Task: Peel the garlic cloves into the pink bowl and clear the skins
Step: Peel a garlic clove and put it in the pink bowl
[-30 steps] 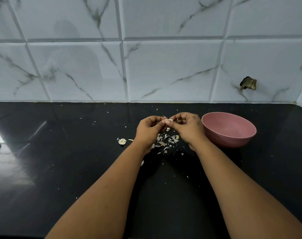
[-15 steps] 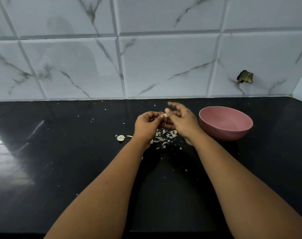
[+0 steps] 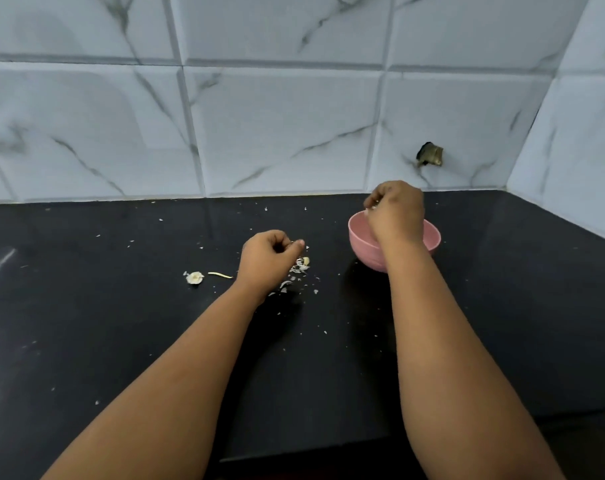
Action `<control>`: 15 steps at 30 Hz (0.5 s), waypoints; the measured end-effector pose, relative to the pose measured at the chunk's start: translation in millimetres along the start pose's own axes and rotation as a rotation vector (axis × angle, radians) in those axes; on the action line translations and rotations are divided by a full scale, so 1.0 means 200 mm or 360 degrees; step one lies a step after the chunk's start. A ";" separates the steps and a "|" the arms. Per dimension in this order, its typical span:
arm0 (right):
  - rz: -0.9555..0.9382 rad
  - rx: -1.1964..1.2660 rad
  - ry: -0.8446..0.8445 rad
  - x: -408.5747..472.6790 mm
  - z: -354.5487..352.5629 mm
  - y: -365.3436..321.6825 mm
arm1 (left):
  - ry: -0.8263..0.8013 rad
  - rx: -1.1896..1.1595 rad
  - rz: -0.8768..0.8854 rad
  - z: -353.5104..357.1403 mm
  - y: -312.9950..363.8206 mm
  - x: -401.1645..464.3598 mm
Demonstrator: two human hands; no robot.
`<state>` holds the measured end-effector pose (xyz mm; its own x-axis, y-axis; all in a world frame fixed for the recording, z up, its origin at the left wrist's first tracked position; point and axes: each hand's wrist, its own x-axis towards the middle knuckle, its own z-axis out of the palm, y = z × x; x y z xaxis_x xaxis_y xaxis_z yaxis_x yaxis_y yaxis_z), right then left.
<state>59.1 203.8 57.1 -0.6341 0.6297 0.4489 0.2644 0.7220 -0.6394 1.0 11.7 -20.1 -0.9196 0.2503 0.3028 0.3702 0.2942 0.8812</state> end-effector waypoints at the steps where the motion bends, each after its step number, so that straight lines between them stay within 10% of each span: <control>1: 0.0107 -0.0079 -0.0047 0.02 -0.01 0.02 | 0.0025 0.0023 0.0009 0.00 0.00 0.00; 9: 0.0350 -0.0427 -0.0328 0.05 -0.04 0.09 | 0.0109 -0.0101 -0.0104 -0.06 -0.01 0.03; 15: 0.0090 -0.0068 0.0081 0.03 -0.02 0.07 | 0.0215 -0.0186 -0.0171 -0.11 -0.03 0.07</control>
<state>62.7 218.2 54.2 -0.5798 0.6828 0.4446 0.3300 0.6957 -0.6380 -16.6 -7.7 -12.7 -0.9651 0.0951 0.2438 0.2585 0.2018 0.9447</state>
